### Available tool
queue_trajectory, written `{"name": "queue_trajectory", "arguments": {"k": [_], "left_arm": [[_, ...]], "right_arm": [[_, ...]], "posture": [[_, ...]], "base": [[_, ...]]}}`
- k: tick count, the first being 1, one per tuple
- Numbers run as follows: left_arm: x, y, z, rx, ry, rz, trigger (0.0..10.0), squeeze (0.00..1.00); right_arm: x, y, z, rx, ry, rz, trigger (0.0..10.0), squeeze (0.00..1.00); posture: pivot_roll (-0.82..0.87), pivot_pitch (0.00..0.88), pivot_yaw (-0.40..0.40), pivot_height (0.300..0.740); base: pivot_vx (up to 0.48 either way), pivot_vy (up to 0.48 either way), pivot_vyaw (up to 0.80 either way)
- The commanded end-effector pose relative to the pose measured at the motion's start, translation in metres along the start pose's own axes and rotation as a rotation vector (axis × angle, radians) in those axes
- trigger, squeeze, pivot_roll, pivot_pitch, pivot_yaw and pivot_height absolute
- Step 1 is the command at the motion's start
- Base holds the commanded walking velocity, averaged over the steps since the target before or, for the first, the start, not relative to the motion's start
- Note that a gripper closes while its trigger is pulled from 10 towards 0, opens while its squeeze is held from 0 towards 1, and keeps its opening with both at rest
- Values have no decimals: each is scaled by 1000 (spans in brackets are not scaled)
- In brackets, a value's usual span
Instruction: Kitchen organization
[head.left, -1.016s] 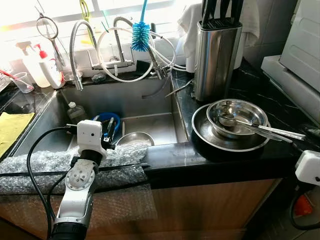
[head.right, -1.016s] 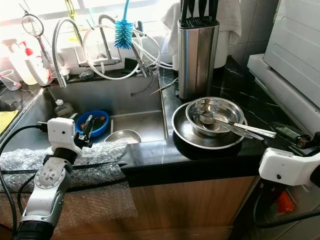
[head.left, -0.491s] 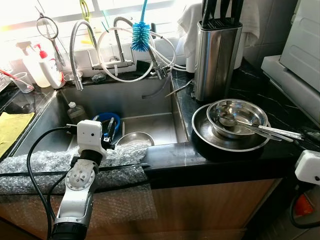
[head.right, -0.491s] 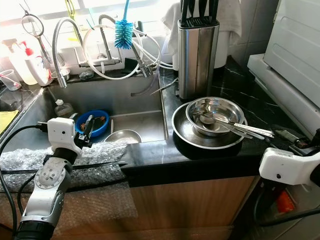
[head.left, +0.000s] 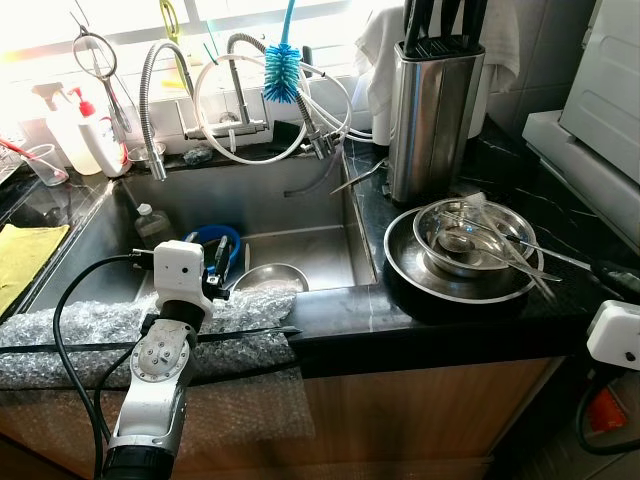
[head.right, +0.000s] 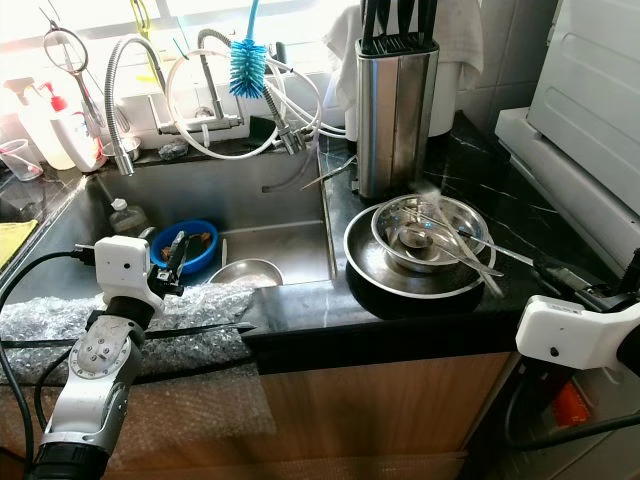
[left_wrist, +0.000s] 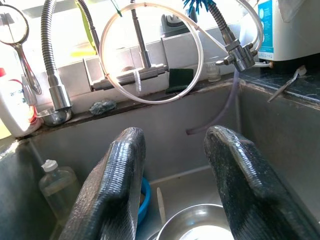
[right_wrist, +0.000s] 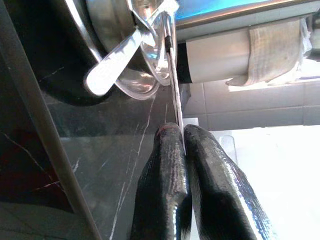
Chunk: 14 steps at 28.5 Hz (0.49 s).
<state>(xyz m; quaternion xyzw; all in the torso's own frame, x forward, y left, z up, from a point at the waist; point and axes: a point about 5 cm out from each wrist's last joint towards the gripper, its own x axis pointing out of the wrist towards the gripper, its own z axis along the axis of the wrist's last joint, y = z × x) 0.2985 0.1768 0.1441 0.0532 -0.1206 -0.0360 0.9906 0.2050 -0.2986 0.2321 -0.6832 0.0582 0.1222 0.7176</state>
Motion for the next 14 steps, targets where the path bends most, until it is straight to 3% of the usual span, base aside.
{"name": "queue_trajectory", "arguments": {"k": [1, 11, 14], "left_arm": [[0, 1, 3, 4, -6, 8, 10000, 0], [1, 0, 2, 0, -9, 12, 10000, 0], [2, 0, 3, -1, -10, 12, 10000, 0]], "right_arm": [[1, -4, 2, -2, -5, -19, 0, 0], [3, -11, 2, -9, 6, -52, 0, 0], [4, -20, 6, 52, -13, -136, 0, 0]], "posture": [[-207, 0, 106, 740], [-206, 0, 100, 740], [-208, 0, 102, 740]], "base": [[0, 0, 0], [0, 0, 0], [0, 0, 0]]}}
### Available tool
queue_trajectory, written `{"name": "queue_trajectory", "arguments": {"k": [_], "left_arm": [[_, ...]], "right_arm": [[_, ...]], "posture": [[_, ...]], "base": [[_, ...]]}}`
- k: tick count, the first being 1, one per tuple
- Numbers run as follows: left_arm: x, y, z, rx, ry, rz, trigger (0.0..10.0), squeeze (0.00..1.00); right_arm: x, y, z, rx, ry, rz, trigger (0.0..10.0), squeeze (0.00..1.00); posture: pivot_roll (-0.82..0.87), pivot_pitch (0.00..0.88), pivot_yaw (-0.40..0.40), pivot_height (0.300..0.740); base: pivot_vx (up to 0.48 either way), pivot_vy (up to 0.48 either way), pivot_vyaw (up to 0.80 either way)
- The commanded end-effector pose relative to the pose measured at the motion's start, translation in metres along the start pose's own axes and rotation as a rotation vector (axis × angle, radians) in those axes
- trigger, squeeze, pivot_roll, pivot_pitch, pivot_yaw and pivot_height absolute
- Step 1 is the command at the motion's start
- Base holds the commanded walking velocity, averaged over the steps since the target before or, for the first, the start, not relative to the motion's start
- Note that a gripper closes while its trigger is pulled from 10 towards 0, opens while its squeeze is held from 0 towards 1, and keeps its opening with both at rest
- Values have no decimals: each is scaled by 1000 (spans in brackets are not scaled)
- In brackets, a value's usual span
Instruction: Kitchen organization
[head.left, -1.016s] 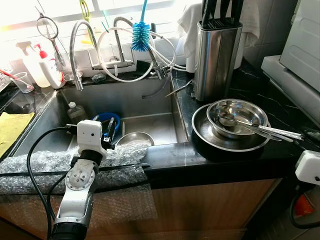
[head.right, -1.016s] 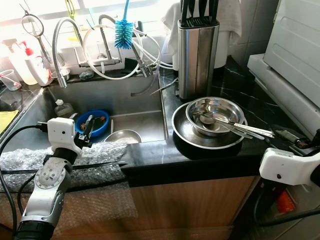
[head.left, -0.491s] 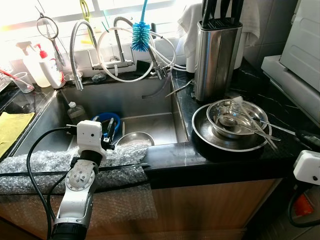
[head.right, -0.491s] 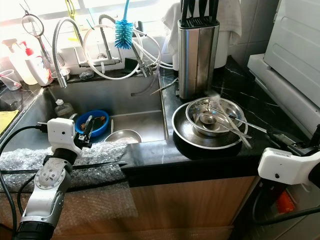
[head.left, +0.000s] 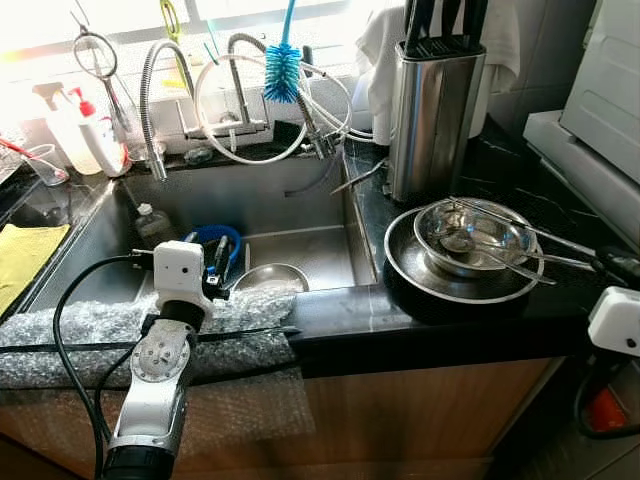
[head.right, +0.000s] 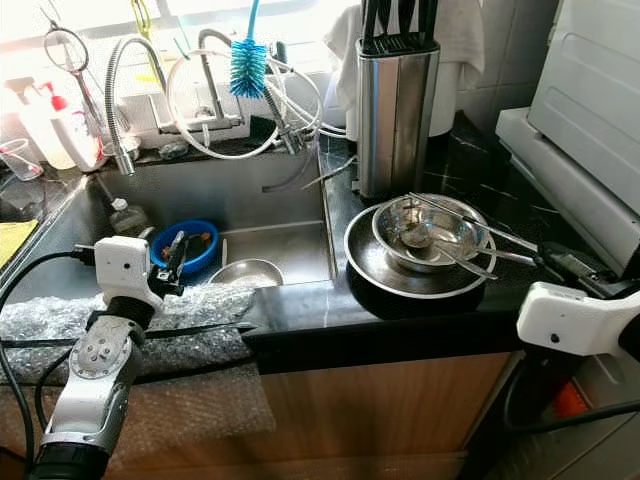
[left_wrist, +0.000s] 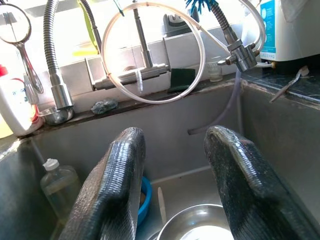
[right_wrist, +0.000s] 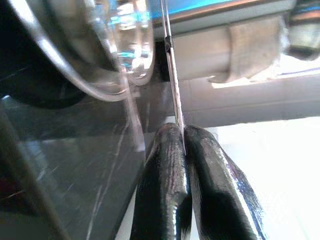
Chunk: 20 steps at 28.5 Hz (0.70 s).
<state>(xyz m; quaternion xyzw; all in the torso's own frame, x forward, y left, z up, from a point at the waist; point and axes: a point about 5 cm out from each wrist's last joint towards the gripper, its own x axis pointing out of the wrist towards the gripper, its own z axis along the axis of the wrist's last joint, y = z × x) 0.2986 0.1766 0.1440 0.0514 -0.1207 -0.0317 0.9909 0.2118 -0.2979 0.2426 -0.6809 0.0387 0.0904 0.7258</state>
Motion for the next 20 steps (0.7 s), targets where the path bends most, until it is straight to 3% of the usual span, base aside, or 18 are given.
{"name": "queue_trajectory", "arguments": {"k": [1, 2, 5, 9, 10, 11, 12, 13, 14, 15, 16, 19, 20], "left_arm": [[2, 0, 3, 1, -11, 2, 10000, 0], [2, -1, 3, 1, -12, -1, 10000, 0], [3, -1, 3, 0, -13, -2, 10000, 0], [4, -3, 5, -2, -17, -9, 10000, 0], [5, -4, 5, -2, -19, -10, 10000, 0], [5, -4, 5, -2, -19, -10, 10000, 0], [5, -4, 5, -2, -20, -11, 10000, 0], [5, -4, 5, -1, -20, -11, 10000, 0], [6, -4, 6, -2, -21, -10, 10000, 0], [6, -4, 6, -2, -21, -10, 10000, 0], [6, -4, 6, -2, -21, -9, 10000, 0], [6, -4, 6, -3, -21, -8, 10000, 0], [7, -5, 6, -8, -19, -8, 10000, 0]], "right_arm": [[1, -11, 8, 86, -40, -97, 0, 0], [2, -16, 12, 145, -63, -147, 0, 0], [2, -21, 17, 200, -98, -186, 0, 0], [6, -37, 51, 423, -306, -302, 0, 0], [8, -41, 60, 498, -360, -327, 2549, 0], [8, -42, 63, 523, -379, -333, 2549, 0], [10, -42, 68, 563, -406, -336, 4353, 0], [12, -43, 74, 605, -437, -331, 4980, 0], [15, -41, 84, 669, -490, -309, 8941, 0], [15, -41, 84, 669, -490, -309, 8941, 0], [17, -40, 87, 695, -507, -300, 10000, 0], [19, -40, 91, 738, -518, -289, 10000, 0], [24, -33, 97, 816, -539, -262, 10000, 0]], "posture": [[-210, 0, 104, 740], [-210, 0, 104, 740], [-213, 0, 106, 740], [-213, 0, 109, 740], [-213, 0, 109, 740], [-213, 0, 109, 740], [-213, 0, 109, 740], [-213, 0, 109, 740], [-205, 0, 108, 740], [-205, 0, 108, 740], [-205, 0, 108, 740], [-205, 0, 108, 740], [-199, 0, 105, 740]], "base": [[0, 0, 0], [0, 0, 0], [0, 0, 0], [0, 0, 0], [0, 0, 0], [0, 0, 0], [0, 0, 0], [0, 0, 0], [0, 0, 0], [0, 0, 0], [0, 0, 0], [0, 0, 0], [0, 0, 0]]}}
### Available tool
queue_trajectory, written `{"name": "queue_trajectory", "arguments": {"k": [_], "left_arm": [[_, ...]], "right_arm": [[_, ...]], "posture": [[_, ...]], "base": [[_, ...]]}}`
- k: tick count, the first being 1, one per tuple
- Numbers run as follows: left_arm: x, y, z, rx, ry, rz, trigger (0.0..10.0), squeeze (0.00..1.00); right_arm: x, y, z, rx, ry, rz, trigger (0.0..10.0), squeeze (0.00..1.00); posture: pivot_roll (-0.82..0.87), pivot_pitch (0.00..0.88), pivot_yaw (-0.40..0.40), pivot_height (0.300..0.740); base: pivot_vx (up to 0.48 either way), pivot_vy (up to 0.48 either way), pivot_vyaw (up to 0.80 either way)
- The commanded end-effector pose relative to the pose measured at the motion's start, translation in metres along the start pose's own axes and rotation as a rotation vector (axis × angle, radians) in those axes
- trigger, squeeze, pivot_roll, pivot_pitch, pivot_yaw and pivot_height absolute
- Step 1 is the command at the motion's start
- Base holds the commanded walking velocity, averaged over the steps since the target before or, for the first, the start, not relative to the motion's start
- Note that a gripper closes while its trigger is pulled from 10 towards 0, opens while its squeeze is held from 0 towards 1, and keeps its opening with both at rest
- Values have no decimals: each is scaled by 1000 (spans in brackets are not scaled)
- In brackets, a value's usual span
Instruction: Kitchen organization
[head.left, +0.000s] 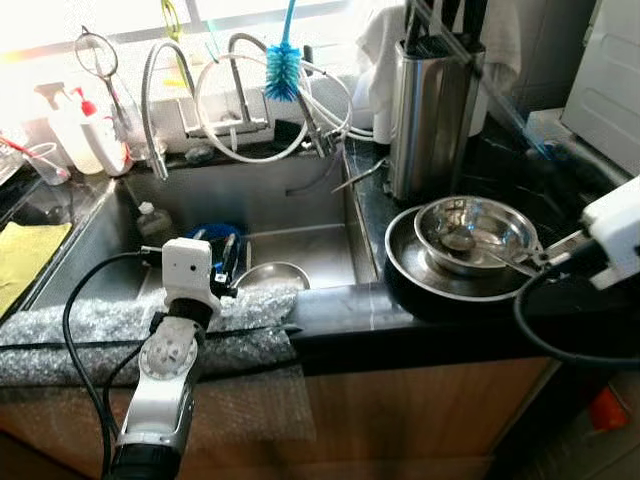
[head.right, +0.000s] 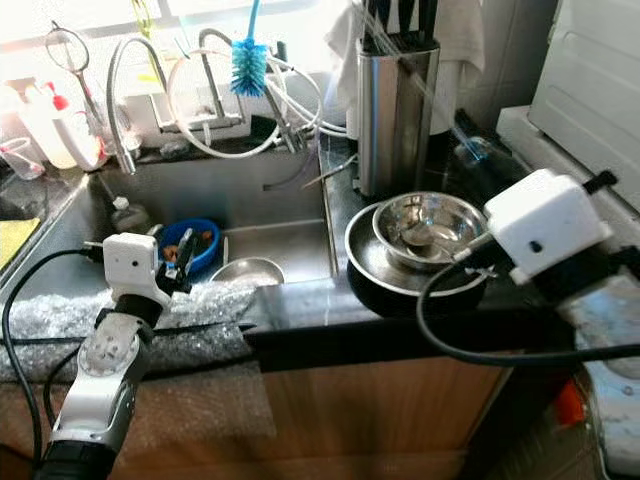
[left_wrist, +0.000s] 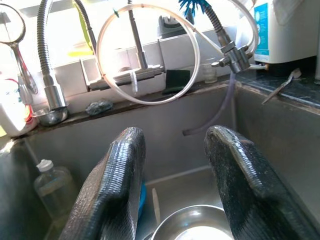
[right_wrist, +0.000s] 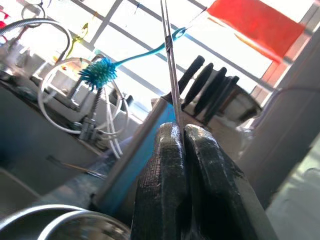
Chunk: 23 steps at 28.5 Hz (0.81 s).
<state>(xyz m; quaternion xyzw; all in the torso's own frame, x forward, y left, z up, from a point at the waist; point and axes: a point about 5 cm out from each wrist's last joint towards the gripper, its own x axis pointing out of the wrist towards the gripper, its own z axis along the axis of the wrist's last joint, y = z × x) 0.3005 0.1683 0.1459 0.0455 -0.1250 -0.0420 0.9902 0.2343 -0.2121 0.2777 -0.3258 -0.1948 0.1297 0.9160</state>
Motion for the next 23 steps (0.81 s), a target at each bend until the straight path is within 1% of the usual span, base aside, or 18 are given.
{"name": "queue_trajectory", "arguments": {"k": [1, 2, 3, 4, 5, 8, 10, 11, 12, 13, 16, 18, 19, 20, 23], "left_arm": [[4, 2, 4, -3, -5, 10, 10000, 0], [5, 1, 4, -25, 4, 12, 10000, 0], [5, 2, 4, -33, 7, 14, 10000, 0], [5, 2, 4, -33, 7, 14, 10000, 0], [6, 3, 4, -58, 15, 26, 10000, 0], [7, 6, 4, -83, 23, 38, 10000, 0], [8, 8, 4, -98, 26, 45, 10000, 0], [8, 8, 4, -98, 26, 45, 10000, 0], [8, 8, 4, -107, 28, 46, 10000, 0], [8, 8, 4, -112, 32, 47, 10000, 0], [9, 9, 4, -165, 48, 58, 10000, 0], [10, 8, 5, -206, 54, 58, 10000, 0], [12, 9, 6, -246, 59, 64, 10000, 0], [12, 9, 6, -254, 60, 66, 10000, 0], [13, 11, 6, -276, 62, 63, 10000, 0]], "right_arm": [[9, 20, 2, 177, -33, 36, 10000, 0], [13, 39, -3, 338, -30, 65, 10000, 0], [14, 42, -4, 377, -25, 67, 10000, 0], [14, 42, -4, 377, -25, 67, 10000, 0], [15, 49, -7, 474, -20, 77, 10000, 0], [16, 59, -14, 566, 20, 92, 10000, 0], [17, 64, -16, 618, 33, 95, 10000, 0], [17, 64, -16, 618, 33, 95, 10000, 0], [18, 66, -17, 665, 38, 94, 10000, 0], [18, 67, -17, 675, 37, 94, 10000, 0], [18, 73, -18, 752, 58, 133, 10000, 0], [15, 81, -21, 760, 104, 198, 10000, 0], [12, 87, -22, 746, 120, 249, 10000, 0], [11, 88, -22, 743, 121, 258, 10000, 0], [9, 92, -21, 780, 120, 284, 10000, 0]], "posture": [[-195, 0, 103, 740], [-192, 0, 102, 740], [-192, 0, 102, 740], [-192, 0, 102, 740], [-189, 0, 100, 740], [-181, 0, 97, 740], [-181, 0, 97, 740], [-181, 0, 97, 740], [-175, 0, 94, 740], [-171, 0, 91, 740], [-171, 0, 93, 740], [-171, 0, 93, 740], [-171, 0, 93, 740], [-171, 0, 93, 740], [-165, 0, 89, 740]], "base": [[0, 0, 0], [0, 0, 0], [0, 0, 0], [0, 0, 0], [0, 0, 0], [0, 0, 0], [0, 0, 0], [0, 0, 0], [0, 0, 0], [0, 0, 0], [0, 0, 0], [0, 0, 0], [0, 0, 0], [0, 0, 0], [0, 0, 0]]}}
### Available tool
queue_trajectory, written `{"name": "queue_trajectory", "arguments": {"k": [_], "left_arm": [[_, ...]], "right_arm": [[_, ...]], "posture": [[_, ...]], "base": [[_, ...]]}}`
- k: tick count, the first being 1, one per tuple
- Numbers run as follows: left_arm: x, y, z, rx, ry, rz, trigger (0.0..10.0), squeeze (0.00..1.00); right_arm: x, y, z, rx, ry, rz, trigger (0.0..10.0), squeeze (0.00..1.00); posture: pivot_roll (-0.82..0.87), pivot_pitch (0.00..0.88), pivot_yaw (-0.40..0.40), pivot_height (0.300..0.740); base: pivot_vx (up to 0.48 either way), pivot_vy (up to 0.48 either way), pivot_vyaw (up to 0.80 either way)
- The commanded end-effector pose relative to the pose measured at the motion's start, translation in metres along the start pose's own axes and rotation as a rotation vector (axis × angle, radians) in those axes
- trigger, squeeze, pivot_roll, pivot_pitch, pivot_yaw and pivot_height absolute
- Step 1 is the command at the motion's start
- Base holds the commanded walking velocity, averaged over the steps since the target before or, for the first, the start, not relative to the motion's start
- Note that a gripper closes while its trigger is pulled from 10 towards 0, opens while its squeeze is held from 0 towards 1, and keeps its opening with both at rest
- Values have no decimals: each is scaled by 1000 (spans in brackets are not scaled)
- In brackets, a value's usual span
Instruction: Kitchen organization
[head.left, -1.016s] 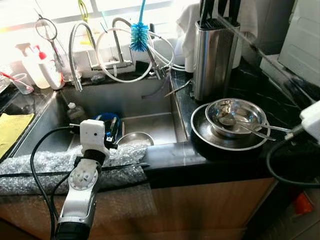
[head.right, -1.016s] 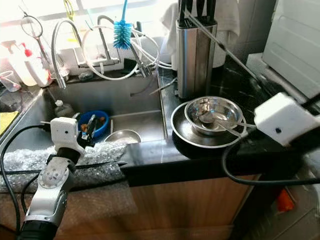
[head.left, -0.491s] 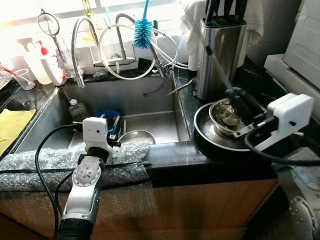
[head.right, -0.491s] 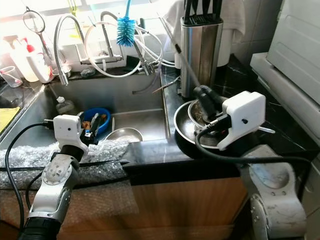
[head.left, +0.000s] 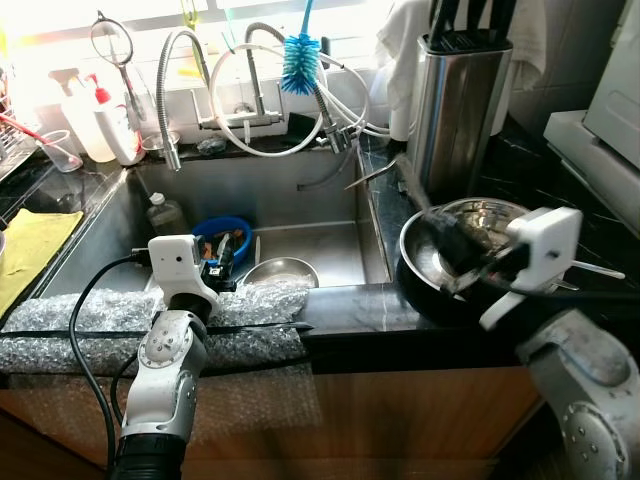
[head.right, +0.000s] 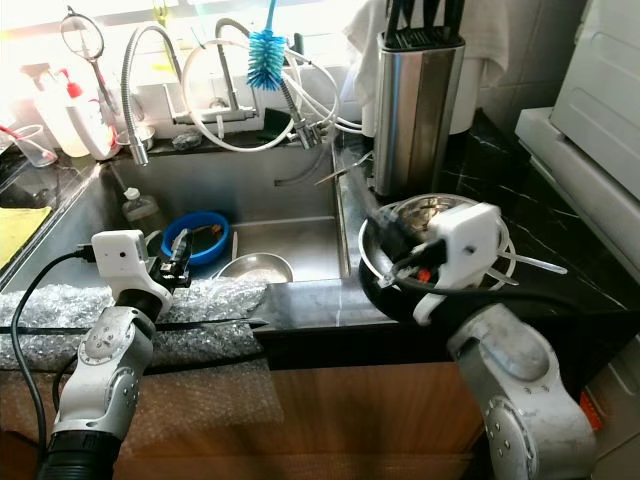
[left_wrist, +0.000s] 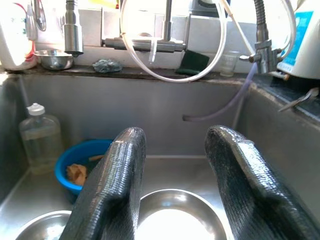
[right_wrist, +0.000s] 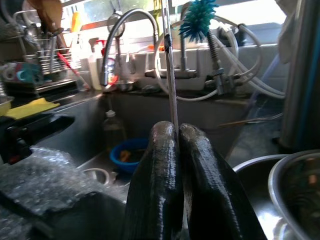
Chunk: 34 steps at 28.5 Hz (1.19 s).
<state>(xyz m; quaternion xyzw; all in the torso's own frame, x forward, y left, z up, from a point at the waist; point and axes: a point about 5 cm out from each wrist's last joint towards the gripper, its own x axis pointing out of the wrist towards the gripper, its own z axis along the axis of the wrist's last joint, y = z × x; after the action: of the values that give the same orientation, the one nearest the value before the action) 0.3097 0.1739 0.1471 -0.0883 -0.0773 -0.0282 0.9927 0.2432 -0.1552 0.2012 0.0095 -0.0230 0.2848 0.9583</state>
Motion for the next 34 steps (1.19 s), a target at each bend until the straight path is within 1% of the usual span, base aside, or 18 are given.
{"name": "queue_trajectory", "arguments": {"k": [1, 2, 5, 7, 8, 9, 10, 11, 13, 14, 17, 19, 20, 23, 24, 25, 31, 34], "left_arm": [[4, 2, 9, -19, -22, -2, 10000, 0], [4, 2, 9, -22, -21, -7, 10000, 0], [4, 2, 10, -33, -17, -9, 10000, 0], [6, 1, 10, -100, -7, -2, 10000, 0], [6, 1, 10, -116, -5, 0, 10000, 0], [8, 0, 11, -170, 6, -9, 10000, 0], [8, -1, 11, -193, 10, -15, 10000, 0], [10, -1, 11, -240, 19, -26, 10000, 0], [10, -2, 12, -284, 20, -34, 10000, 0], [12, -2, 14, -342, 18, -30, 10000, 0], [13, -4, 16, -401, 14, -40, 10000, 0], [14, -6, 21, -456, 4, -63, 10000, 0], [15, -6, 22, -471, 2, -70, 10000, 0], [17, -15, 32, -532, -14, -157, 10000, 0], [18, -21, 39, -559, -25, -210, 10000, 0], [18, -21, 39, -559, -25, -210, 10000, 0], [18, -38, 54, -597, -46, -353, 10000, 0], [17, -45, 57, -612, -32, -409, 10000, 0]], "right_arm": [[0, 7, 3, 29, -11, 49, 10000, 0], [-1, 8, 1, 64, -1, 71, 10000, 0], [-2, 8, -1, 75, 5, 77, 10000, 0], [-4, 10, -6, 125, 24, 106, 10000, 0], [-4, 10, -7, 127, 29, 114, 10000, 0], [-7, 13, -12, 133, 62, 154, 10000, 0], [-8, 14, -14, 128, 71, 161, 10000, 0], [-9, 14, -17, 129, 79, 167, 10000, 0], [-9, 15, -17, 146, 80, 177, 10000, 0], [-8, 15, -18, 163, 80, 187, 10000, 0], [-8, 16, -19, 177, 82, 194, 10000, 0], [-7, 17, -20, 182, 84, 198, 10000, 0], [-7, 17, -20, 183, 85, 199, 10000, 0], [-5, 18, -21, 195, 83, 203, 10000, 0], [-4, 18, -21, 198, 83, 203, 10000, 0], [-4, 18, -21, 198, 83, 203, 10000, 0], [-2, 18, -22, 204, 88, 199, 10000, 0], [0, 19, -25, 169, 115, 193, 10000, 0]], "posture": [[-167, 0, 89, 740], [-166, 0, 88, 740], [-165, 0, 86, 740], [-164, 0, 86, 740], [-164, 0, 86, 740], [-162, 0, 84, 740], [-162, 0, 84, 740], [-161, 0, 84, 740], [-163, 0, 85, 740], [-163, 0, 85, 740], [-163, 0, 85, 740], [-159, 0, 82, 740], [-159, 0, 82, 740], [-154, 0, 79, 740], [-151, 0, 78, 740], [-151, 0, 78, 740], [-147, 0, 78, 740], [-148, 0, 81, 740]], "base": [[0, 0, 0], [0, 0, 0], [0, 0, 0], [0, 0, 0], [0, 0, 0], [0, 0, 0], [0, 0, 0], [0, 0, 0], [0, 0, 0], [0, 0, 0], [0, 0, 0], [0, 0, 0], [0, 0, 0], [0, 0, 0], [0, 0, 0], [0, 0, 0], [0, 0, 0], [0, 0, 0]]}}
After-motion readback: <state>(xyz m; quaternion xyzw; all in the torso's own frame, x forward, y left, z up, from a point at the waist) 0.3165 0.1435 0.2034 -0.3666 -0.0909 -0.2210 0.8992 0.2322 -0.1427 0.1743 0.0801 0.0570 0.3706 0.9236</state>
